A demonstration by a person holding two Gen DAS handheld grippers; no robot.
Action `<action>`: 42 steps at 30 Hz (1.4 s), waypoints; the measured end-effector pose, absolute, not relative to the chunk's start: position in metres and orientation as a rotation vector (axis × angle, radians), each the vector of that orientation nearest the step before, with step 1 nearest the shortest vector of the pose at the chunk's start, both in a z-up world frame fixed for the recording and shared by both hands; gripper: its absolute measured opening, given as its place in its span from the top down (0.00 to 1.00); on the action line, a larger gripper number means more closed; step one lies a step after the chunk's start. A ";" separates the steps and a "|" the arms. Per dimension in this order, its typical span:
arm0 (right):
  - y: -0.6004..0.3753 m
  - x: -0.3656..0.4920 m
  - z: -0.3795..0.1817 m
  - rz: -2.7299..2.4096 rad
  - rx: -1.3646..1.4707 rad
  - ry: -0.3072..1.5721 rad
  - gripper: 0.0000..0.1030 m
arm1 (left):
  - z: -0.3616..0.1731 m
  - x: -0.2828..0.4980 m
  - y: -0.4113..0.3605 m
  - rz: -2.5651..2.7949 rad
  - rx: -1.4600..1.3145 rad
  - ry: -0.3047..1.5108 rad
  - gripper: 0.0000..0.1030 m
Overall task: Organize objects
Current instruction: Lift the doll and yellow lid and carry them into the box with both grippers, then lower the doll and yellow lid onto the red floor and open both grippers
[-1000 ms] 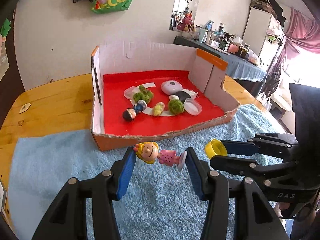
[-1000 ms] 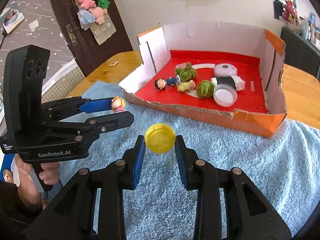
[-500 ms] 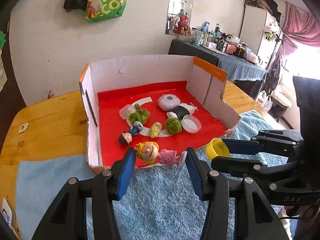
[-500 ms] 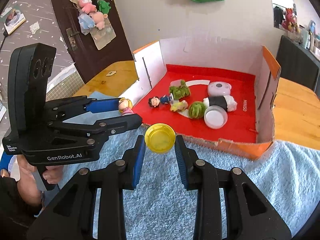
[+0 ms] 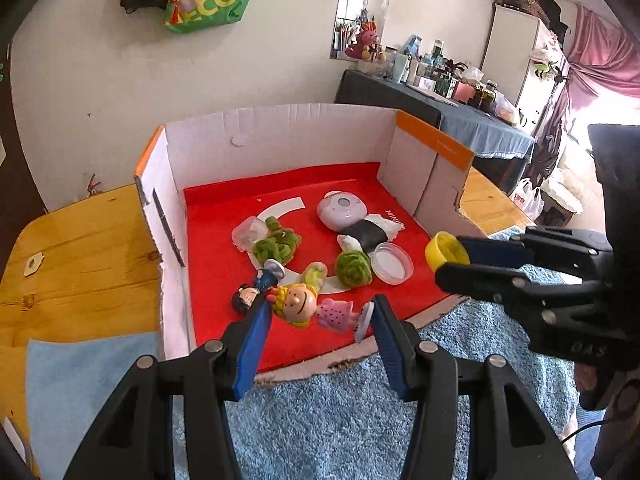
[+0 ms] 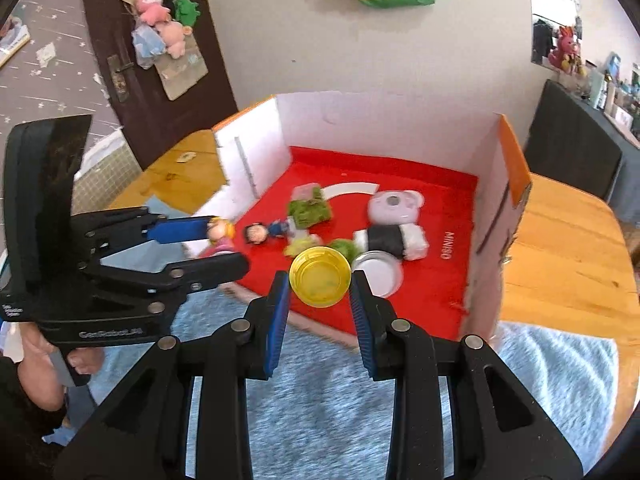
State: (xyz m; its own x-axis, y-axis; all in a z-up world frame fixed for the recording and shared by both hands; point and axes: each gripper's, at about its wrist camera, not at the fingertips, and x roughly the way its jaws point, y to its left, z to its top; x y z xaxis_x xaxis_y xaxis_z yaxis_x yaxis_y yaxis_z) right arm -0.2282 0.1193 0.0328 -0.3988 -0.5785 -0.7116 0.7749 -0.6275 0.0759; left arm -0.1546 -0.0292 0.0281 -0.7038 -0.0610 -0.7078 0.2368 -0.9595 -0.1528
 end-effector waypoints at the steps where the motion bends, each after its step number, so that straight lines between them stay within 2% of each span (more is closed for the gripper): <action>1: 0.119 -0.231 0.032 -2.084 0.923 0.350 0.72 | 0.027 -0.157 -0.030 -2.736 1.133 0.352 0.48; 13: 0.113 -0.262 0.012 -2.058 1.054 0.475 0.72 | 0.009 -0.172 -0.038 -2.711 1.262 0.368 0.48; 29: 0.082 -0.273 -0.008 -1.787 1.228 0.413 0.72 | -0.010 -0.176 -0.047 -2.676 1.405 0.381 0.48; 36: 0.081 -0.265 -0.009 -1.947 1.153 0.581 0.72 | -0.014 -0.184 -0.048 -2.651 1.397 0.360 0.48; 42: 0.081 -0.261 -0.007 -1.956 1.134 0.620 0.72 | -0.014 -0.187 -0.047 -2.610 1.365 0.300 0.48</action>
State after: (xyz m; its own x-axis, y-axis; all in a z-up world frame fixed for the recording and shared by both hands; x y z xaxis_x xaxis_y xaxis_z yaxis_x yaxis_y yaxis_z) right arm -0.2606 0.0811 -0.0071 -0.3013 -0.3797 -0.8747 0.8144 -0.5795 -0.0290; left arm -0.1870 -0.0470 -0.0137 -0.5618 -0.0662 -0.8246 0.2513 -0.9633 -0.0939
